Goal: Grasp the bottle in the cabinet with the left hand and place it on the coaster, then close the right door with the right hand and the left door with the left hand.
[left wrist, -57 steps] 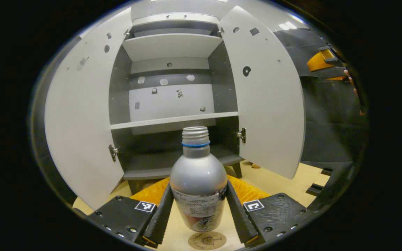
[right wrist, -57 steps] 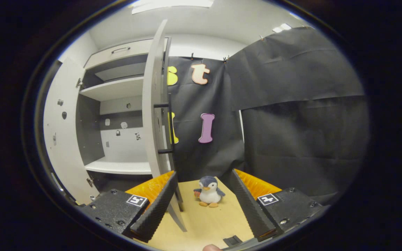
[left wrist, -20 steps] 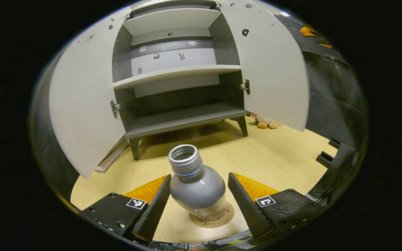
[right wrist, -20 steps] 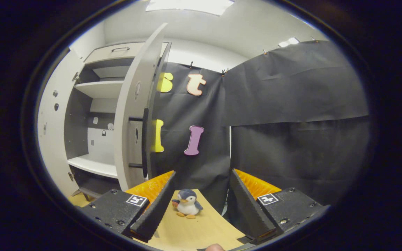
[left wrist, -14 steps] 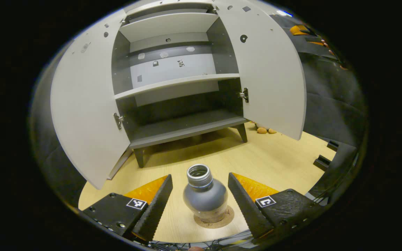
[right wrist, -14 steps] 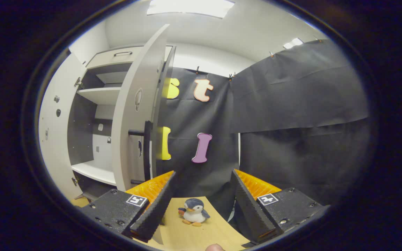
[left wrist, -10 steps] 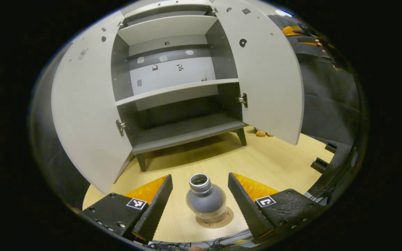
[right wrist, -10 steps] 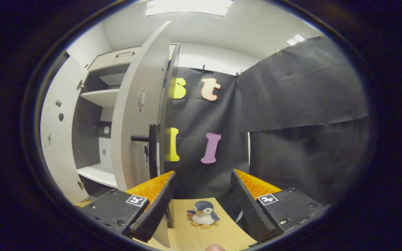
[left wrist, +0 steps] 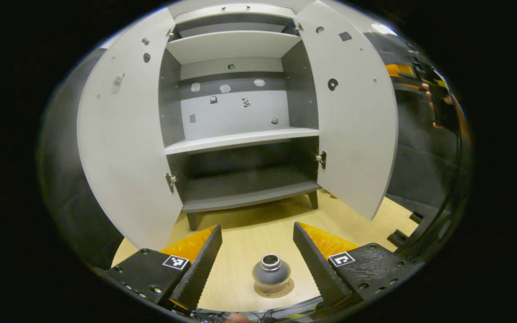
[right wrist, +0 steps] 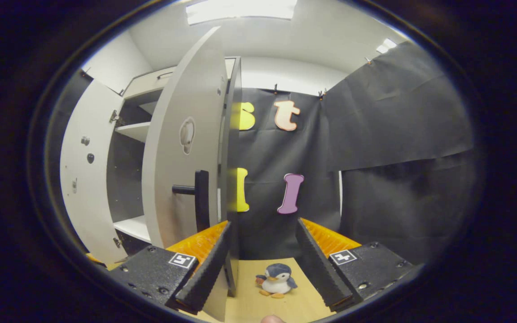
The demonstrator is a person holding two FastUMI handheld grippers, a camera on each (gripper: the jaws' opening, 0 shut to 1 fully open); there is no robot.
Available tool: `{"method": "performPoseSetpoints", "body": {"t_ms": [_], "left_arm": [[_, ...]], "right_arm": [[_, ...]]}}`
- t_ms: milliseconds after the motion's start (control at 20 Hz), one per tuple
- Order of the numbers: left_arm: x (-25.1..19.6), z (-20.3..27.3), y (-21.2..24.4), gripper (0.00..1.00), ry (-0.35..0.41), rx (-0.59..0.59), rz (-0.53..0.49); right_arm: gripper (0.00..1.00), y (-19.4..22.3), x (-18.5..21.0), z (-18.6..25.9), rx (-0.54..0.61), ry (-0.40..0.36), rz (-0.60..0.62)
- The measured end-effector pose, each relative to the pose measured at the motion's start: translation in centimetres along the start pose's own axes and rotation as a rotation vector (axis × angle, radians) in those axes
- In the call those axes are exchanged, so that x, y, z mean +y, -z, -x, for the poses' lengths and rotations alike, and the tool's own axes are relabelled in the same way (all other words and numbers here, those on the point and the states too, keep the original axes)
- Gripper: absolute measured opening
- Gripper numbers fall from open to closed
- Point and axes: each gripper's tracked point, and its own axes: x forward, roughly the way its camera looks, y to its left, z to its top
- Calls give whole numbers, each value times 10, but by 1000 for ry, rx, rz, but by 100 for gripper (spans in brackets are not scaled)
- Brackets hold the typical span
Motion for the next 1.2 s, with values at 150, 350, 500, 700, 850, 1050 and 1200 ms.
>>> {"method": "performPoseSetpoints", "body": {"t_ms": [150,350,500,700,850,1050,1200], "left_arm": [[16,6,-21,98,-26,-12,66],[34,11,-29,99,-29,50,47],[50,19,-39,97,-59,64,-16],[62,34,-59,98,-96,13,2],[77,46,-78,98,-119,-37,76],[123,73,-103,98,-265,-107,90],[152,93,-121,96,-342,-154,97]], "right_arm": [[93,-3,12,3,7,-35,38],[93,1,35,1,37,-143,-21],[93,6,57,-2,82,-241,-94],[92,5,78,-6,77,-290,-70],[93,5,94,-12,84,-330,-75],[93,11,112,-18,103,-367,-166],[93,13,132,-25,119,-404,-223]]}}
